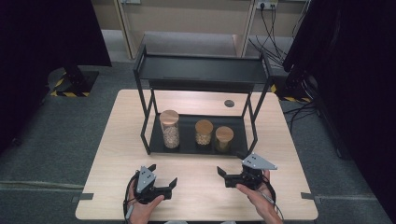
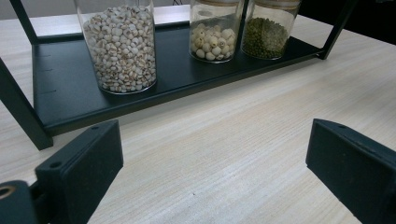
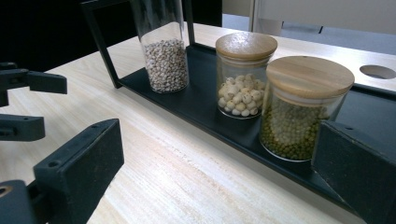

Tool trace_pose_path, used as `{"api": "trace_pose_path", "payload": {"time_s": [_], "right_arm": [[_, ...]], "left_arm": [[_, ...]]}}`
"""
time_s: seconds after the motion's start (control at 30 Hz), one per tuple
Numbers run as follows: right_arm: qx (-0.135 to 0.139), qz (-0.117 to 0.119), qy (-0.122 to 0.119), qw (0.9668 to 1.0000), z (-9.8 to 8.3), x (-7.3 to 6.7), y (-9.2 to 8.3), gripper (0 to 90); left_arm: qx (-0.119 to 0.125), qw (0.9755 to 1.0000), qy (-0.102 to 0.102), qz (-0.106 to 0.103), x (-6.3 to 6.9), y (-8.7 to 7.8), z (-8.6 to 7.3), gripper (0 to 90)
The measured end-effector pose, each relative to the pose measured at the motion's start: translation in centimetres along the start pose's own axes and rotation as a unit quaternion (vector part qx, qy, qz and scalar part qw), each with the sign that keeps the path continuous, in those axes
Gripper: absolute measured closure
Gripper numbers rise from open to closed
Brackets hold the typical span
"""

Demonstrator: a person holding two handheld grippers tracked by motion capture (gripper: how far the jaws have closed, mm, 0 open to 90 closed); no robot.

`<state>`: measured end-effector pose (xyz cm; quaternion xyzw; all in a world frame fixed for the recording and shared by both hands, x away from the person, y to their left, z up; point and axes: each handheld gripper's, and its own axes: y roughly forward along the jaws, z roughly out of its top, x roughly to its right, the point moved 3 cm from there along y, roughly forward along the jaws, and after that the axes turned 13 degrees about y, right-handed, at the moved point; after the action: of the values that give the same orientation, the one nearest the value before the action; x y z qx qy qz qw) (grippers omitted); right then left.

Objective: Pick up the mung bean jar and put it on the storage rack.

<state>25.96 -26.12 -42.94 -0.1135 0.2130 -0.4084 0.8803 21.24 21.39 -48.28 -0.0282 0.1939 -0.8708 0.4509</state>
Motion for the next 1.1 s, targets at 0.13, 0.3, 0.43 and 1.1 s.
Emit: {"api": "trace_pose_path", "payload": {"time_s": [0.13, 0.3, 0.43, 1.1], "right_arm": [[-0.002, 0.005, 0.002, 1.0000, -0.4, 0.0, -0.1, 2.7], [0.001, 0.009, 0.000, 1.0000, -0.8, -0.1, -0.3, 2.7], [0.001, 0.015, 0.002, 0.9999, -1.2, -0.2, -0.4, 2.7], [-0.004, 0.040, -0.002, 0.9992, -2.3, -0.9, -0.6, 2.7]], "left_arm": [[0.000, 1.0000, 0.001, 0.000, 0.0, 0.0, 0.0, 3.5], [0.000, 1.0000, 0.000, 0.002, 0.0, 0.0, 0.0, 3.4], [0.001, 1.0000, 0.001, 0.002, 0.0, 0.0, 0.0, 3.4], [0.002, 1.0000, 0.001, 0.002, 0.1, -0.1, 0.1, 3.4]]}}
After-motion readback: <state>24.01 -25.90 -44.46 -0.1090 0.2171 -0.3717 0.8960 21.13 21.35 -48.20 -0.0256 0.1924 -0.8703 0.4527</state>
